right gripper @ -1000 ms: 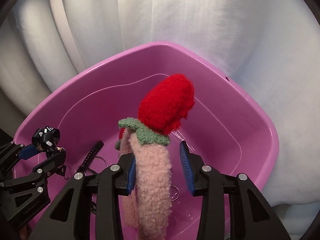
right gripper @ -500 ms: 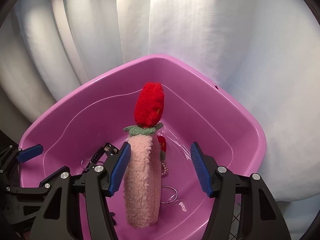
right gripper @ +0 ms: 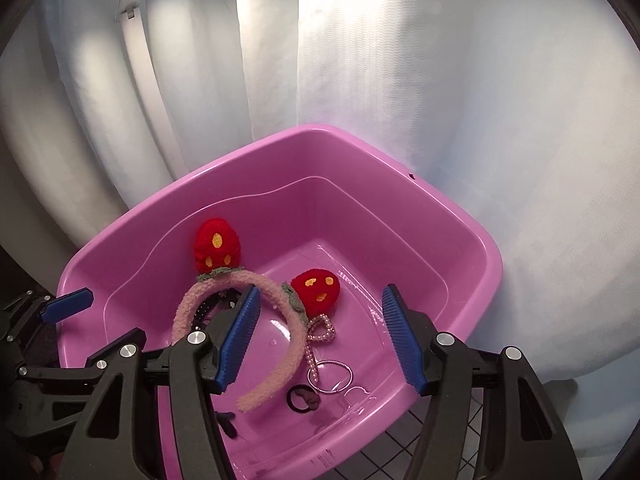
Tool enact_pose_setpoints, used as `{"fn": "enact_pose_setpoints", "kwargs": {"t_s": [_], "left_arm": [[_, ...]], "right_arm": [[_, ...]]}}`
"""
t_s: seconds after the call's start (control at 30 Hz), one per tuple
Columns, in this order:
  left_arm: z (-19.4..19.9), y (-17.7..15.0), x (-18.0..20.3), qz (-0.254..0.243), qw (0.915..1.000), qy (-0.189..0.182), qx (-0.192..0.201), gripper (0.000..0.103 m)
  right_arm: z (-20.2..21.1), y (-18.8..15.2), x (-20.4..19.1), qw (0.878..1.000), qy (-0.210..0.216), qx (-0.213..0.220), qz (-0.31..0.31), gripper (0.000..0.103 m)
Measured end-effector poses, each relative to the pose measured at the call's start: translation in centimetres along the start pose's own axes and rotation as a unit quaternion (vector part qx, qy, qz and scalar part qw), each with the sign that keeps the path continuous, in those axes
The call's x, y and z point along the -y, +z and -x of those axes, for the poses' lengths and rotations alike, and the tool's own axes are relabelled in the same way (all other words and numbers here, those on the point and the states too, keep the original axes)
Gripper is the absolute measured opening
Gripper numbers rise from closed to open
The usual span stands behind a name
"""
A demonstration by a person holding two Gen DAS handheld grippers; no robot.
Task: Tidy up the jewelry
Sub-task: 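Withdraw both tools from the tub toward the hair clips and sloth pouch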
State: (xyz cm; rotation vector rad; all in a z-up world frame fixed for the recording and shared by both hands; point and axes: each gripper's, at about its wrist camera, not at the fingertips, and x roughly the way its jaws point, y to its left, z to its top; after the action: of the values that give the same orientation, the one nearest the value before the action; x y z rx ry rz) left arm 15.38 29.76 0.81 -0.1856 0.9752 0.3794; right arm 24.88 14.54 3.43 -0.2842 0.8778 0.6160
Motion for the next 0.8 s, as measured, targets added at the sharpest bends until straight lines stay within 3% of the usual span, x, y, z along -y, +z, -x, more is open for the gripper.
{"fn": "enact_pose_setpoints", "kwargs": {"t_s": [0.4,0.63,0.8], "left_arm": [[2.6,-2.5,1.1,0.010,0.9999,-0.004,0.013,0.075],[5.2,-4.5,2.2,0.028,0.9988,-0.017,0.036,0.075],[6.5,-6.1,3.4,0.051,0.9967,-0.050,0.040,0.077]], "right_arm": [[4.4,-3.5,0.8,0.999,0.028,0.038,-0.018,0.061],[8.9,-7.8,1.7,0.994,0.056,0.079,-0.052,0.061],[12.8,-11.5,2.9,0.991,0.055,0.110,-0.059,0.065]]}}
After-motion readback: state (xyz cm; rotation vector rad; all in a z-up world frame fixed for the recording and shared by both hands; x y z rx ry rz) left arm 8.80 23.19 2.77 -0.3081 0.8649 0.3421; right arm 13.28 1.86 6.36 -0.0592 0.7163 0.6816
